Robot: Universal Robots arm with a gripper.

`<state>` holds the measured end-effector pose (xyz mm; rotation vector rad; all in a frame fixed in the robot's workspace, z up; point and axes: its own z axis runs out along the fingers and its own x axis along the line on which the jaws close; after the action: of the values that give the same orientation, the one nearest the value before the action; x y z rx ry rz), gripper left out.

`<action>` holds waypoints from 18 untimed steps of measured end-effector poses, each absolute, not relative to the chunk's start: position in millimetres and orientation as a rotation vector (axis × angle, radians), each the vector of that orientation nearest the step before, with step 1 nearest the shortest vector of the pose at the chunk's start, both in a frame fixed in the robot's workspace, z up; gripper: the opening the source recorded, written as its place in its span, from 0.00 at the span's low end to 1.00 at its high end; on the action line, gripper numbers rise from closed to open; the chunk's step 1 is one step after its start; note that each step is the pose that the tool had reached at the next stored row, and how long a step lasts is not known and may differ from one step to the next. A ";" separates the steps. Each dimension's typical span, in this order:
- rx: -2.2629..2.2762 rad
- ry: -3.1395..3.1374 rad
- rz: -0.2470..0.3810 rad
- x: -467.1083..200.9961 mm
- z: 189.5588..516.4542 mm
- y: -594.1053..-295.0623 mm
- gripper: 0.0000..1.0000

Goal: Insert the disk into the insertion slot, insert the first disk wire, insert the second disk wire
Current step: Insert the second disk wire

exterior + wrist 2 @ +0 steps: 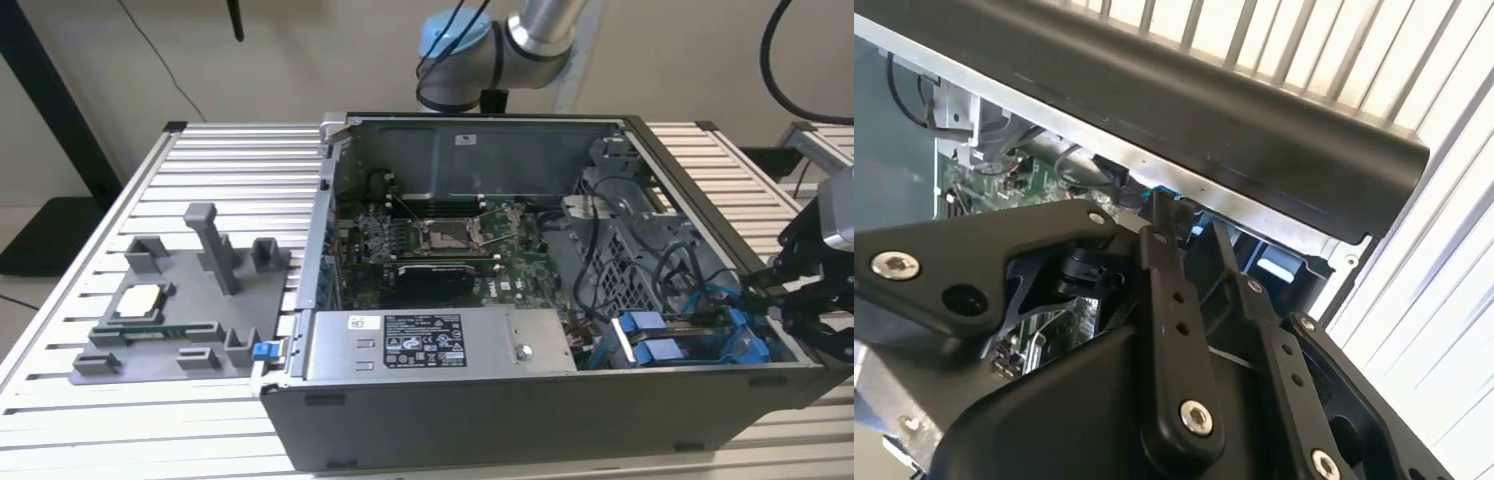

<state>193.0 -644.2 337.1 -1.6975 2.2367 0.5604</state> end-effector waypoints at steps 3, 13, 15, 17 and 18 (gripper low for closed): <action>-1.695 2.234 0.566 193.2 333.8 -644.2 0.00; -1.647 2.207 0.621 180.7 337.7 -643.7 0.00; -1.646 2.205 0.624 180.7 343.6 -644.1 0.00; -1.644 2.202 0.628 180.7 349.3 -646.2 0.00; -1.643 2.200 0.631 180.7 350.4 -647.6 1.00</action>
<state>180.7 -647.6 350.4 -1.6425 2.2005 0.6306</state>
